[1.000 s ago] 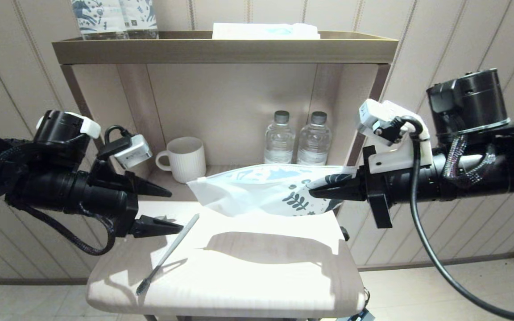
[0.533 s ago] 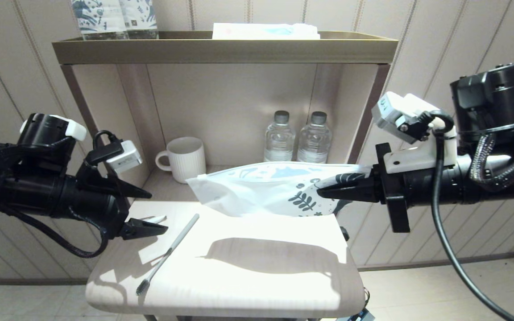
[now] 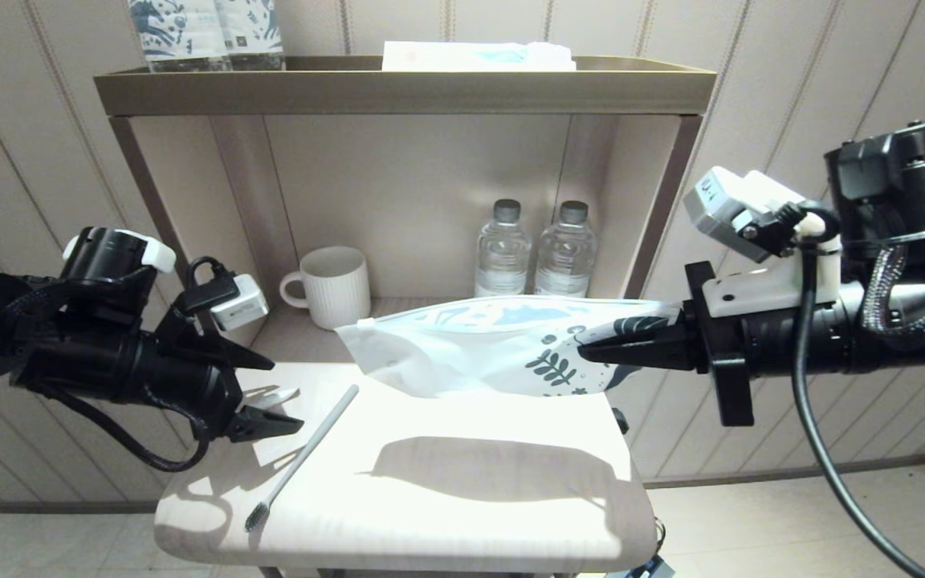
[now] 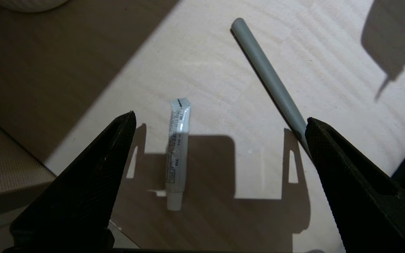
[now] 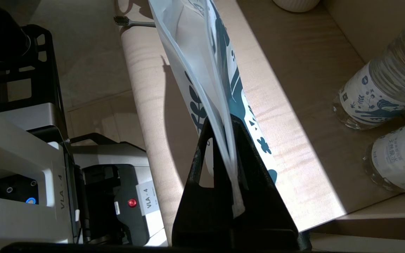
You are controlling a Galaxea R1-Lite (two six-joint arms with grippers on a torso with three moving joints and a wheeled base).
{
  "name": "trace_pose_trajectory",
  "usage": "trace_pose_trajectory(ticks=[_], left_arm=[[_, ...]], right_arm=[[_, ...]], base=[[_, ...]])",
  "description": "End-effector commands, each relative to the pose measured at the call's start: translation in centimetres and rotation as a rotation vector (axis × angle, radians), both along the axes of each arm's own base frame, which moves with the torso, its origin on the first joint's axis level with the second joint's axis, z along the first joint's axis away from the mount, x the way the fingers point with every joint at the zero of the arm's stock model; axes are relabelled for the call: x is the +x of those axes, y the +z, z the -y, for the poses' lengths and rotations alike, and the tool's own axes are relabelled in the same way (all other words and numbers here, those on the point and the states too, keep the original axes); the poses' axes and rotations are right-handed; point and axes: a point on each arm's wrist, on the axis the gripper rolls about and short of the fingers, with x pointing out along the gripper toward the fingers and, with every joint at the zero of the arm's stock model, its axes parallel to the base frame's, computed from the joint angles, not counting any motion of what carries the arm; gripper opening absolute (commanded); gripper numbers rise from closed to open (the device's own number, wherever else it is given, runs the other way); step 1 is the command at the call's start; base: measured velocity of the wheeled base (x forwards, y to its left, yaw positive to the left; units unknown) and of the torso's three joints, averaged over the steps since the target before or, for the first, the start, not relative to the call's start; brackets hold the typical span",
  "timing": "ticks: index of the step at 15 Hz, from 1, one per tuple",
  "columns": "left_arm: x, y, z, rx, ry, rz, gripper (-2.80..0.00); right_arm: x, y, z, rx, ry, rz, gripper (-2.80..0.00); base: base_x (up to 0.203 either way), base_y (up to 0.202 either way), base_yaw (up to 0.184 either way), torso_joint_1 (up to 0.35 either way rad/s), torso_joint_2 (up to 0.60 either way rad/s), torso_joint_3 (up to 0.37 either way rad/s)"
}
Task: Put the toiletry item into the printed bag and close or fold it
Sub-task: Pick up the toothpaste
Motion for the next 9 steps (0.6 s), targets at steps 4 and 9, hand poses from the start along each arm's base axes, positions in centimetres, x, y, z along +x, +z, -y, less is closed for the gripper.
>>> trace_pose_trajectory(ticks=[4,9], left_arm=[[1.6,-2.0,-0.4,0.049,0.042,-0.032,0.00],[2.3,-2.1,-0.8,0.060,0.051,-0.015,0.00]], right_arm=[[0.2,-0.3,0.3,0.001,-0.003,-0.008,-2.80],[0.1,-0.3,0.3,0.000,-0.001,-0.010,-2.80]], base=[[0.000,0.000,0.000,0.000,0.00,0.000],[0.000,0.000,0.000,0.000,0.00,0.000]])
